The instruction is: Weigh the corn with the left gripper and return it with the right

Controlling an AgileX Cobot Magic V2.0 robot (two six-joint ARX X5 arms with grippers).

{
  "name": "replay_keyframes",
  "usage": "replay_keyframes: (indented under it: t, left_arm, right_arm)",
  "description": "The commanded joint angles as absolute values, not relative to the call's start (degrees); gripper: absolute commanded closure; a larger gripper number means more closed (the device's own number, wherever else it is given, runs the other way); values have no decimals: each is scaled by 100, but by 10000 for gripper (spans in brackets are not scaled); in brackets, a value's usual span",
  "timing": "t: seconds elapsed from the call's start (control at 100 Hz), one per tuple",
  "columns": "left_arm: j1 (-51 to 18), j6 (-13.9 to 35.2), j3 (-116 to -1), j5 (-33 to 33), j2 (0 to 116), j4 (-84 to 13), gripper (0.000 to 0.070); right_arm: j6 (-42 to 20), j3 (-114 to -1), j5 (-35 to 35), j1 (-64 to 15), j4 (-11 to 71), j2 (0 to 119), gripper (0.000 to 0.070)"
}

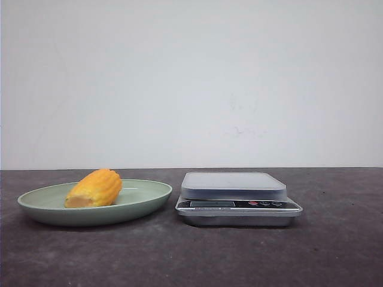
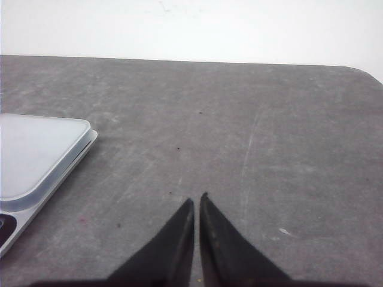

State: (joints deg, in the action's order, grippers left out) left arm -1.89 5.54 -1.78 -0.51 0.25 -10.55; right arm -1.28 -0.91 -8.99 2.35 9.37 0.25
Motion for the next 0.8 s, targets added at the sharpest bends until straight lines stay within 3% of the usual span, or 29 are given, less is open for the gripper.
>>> replay_keyframes:
  t: [0.0,0.33,0.46,0.62,0.79]
  left_arm:
    - [-189,523,-80,-64,19,-1079,689]
    - [-189,607,-80,10,19,-1061,688]
    - [-189,1610,-80,301,19,-1068,689]
    - [-189,2095,-95,340,19,-1079,689]
    - [-189,2808,-270,854,19,-1181,689]
  right_arm:
    - [-69,-80,-902,237,899,21,690]
    - [-123,-80,-908,235,644,21,690]
    - [-346,-80,-910,235,349,21,690]
    - [-591,-80,-913,235,167,21,690]
    - [-2152,-113,-976,235,-331,21,691]
